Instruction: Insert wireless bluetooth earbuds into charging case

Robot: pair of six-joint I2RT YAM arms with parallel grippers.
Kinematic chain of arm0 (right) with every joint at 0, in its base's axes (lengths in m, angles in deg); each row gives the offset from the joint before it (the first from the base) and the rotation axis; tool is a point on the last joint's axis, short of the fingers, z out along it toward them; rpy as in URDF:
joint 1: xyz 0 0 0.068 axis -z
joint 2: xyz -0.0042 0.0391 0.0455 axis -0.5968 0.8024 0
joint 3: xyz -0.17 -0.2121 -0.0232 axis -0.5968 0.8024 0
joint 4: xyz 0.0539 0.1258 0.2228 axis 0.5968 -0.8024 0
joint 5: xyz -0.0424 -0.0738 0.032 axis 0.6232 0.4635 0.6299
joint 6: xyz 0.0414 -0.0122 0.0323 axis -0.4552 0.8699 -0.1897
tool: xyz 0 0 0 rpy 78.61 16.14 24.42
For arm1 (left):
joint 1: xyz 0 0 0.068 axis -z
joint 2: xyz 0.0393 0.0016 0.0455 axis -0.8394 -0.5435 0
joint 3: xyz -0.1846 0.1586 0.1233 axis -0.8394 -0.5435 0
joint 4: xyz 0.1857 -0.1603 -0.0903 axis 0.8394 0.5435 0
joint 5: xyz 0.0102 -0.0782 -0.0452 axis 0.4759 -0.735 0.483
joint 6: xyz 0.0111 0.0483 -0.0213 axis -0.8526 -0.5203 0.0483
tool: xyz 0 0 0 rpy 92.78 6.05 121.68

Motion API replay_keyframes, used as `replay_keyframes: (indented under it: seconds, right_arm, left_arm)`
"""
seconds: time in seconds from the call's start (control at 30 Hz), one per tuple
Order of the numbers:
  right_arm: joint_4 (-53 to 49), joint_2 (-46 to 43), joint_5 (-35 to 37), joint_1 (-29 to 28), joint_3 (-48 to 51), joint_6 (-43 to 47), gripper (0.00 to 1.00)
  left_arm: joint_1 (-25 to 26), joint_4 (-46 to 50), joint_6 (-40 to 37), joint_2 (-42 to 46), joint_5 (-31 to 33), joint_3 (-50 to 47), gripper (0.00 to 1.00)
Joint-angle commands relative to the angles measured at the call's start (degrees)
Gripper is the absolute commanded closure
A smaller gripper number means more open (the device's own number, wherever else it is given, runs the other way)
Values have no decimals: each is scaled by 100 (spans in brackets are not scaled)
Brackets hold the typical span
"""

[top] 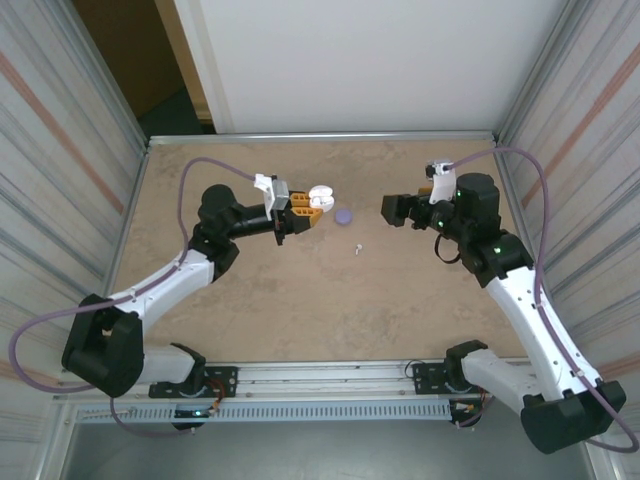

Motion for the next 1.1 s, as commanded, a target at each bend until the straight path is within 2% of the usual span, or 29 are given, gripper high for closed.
replay_keyframes:
  seconds: [0.0,0.23,0.57,0.87,1.07]
  right_arm:
    - [161,-31,-524,255,144,-552,1]
    - [161,39,-589,660,486,-974,1]
    - [100,66,-445,714,855,-1021,1]
    - [345,744,-512,714,1150,-1322,1]
    - [353,1296,-864,614,1021,-1329,1]
  left_arm:
    - [-35,-272,-1,229,20,-78,100]
    - [-38,-308,8,264,16,-97,100]
    - [-35,-351,5,330,25,-142,100]
    - [-42,-344,7,367,37,-162,100]
    - [-35,-335,7,376,38,-163,100]
